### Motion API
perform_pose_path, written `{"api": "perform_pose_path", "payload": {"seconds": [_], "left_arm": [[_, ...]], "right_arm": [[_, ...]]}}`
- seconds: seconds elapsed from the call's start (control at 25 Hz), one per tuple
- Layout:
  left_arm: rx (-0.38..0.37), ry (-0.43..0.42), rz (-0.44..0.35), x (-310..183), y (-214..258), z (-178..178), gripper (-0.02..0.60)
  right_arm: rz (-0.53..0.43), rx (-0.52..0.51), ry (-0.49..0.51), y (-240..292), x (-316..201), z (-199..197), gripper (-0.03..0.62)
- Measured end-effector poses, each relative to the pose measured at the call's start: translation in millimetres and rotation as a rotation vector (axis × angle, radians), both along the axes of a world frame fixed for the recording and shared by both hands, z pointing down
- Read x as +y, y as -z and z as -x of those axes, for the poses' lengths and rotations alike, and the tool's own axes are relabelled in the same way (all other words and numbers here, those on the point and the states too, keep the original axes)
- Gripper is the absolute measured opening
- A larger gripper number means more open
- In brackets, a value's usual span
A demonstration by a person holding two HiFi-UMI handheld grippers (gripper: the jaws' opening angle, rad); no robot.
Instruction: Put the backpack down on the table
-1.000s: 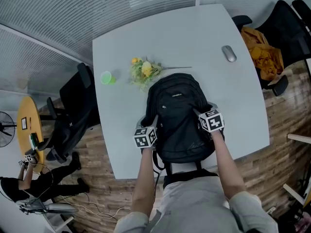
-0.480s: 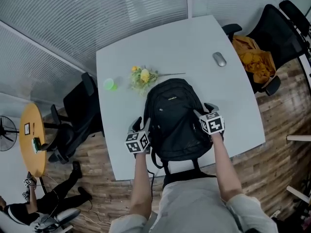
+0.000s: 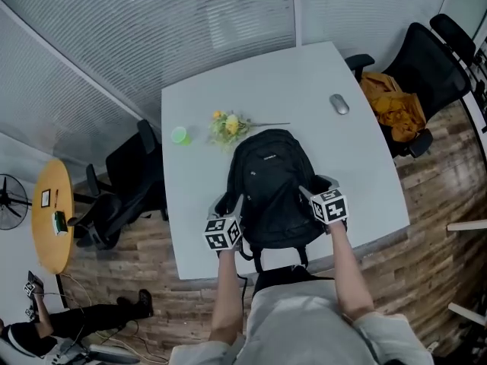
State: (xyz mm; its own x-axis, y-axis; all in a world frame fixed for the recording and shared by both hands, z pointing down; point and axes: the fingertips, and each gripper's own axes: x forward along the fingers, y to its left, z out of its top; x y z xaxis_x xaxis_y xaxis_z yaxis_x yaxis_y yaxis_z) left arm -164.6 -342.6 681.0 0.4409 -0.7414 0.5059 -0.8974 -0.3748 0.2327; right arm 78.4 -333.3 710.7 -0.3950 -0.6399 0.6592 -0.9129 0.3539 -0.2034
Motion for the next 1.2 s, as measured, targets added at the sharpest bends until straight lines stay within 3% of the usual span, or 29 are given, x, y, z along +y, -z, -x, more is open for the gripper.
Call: {"api": "perform_pose_path", "payload": {"seconds": [0.24, 0.44, 0.72, 1.2], "left_arm": [[-0.002, 0.011, -0.02, 26.5, 13.5, 1.5, 0.198], [0.061, -0.047, 0.036, 53.6, 15.0, -14.1, 0.198], [0.025, -0.057, 0.067, 86.9, 14.4, -30.2, 0.198], [-0.01, -0.027, -0.026, 118.8, 38.4, -36.4, 0.196]], "right_arm": [[-0.023, -0.016, 0.009, 12.9, 20.1, 7.8, 0.264], [-0.045, -0.017, 0.022, 22.6, 42.0, 18.2, 0.264], [-0.048, -0.041, 0.022, 26.4, 75.2, 31.9, 0.262], [-0.088, -0.07, 0.047, 42.3, 98.6, 37.4, 0.259]]}}
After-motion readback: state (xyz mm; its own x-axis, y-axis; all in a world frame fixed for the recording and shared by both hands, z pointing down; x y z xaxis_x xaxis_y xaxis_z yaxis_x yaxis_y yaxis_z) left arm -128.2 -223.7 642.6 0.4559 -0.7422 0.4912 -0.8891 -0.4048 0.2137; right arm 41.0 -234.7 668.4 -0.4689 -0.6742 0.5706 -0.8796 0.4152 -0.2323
